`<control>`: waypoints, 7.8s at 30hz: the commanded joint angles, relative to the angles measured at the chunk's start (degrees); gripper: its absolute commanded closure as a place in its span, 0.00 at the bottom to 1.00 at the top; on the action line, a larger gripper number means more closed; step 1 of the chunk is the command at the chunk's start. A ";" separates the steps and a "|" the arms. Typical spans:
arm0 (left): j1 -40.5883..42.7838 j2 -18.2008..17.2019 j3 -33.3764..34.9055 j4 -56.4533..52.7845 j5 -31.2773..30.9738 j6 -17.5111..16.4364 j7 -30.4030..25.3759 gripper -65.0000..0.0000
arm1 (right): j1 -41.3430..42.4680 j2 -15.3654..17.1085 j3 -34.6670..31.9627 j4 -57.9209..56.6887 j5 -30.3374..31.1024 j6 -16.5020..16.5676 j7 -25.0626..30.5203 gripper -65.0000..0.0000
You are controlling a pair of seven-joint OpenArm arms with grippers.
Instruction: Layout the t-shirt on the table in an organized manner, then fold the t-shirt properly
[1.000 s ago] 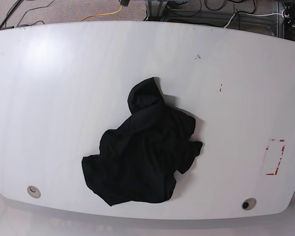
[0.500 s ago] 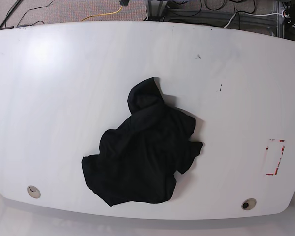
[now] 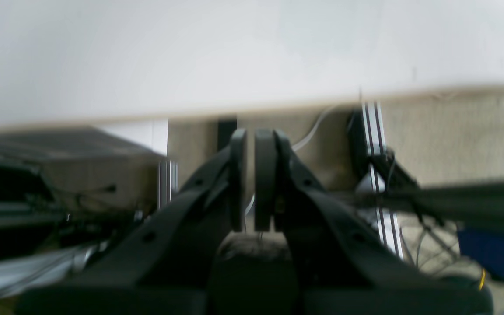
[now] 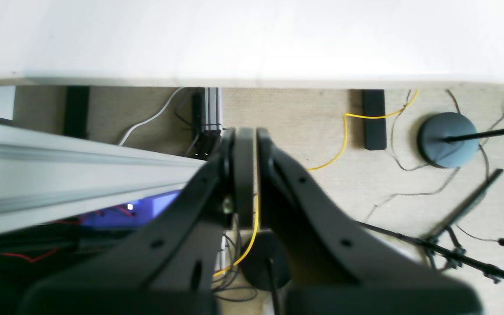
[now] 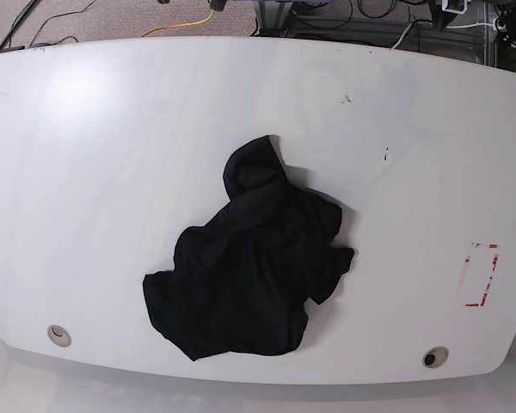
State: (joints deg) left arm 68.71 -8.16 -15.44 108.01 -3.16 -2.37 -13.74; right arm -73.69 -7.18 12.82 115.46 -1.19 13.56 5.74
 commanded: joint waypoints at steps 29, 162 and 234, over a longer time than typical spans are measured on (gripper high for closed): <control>-14.16 -0.06 0.01 0.79 -0.40 0.31 0.86 0.96 | 22.22 1.95 12.98 0.98 0.27 15.76 -11.06 1.00; -42.03 -2.87 3.71 0.52 -0.23 0.31 18.18 0.43 | 94.22 15.14 -20.25 -45.61 0.44 26.44 -35.85 0.61; -45.37 -2.87 3.97 -1.76 -0.14 0.31 18.26 0.43 | 75.84 21.03 -2.23 -7.72 0.18 26.44 -51.67 1.00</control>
State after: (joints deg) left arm 23.57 -10.59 -11.29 105.56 -3.46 -2.37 6.04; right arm 2.04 12.25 9.37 105.06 -1.23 40.38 -46.87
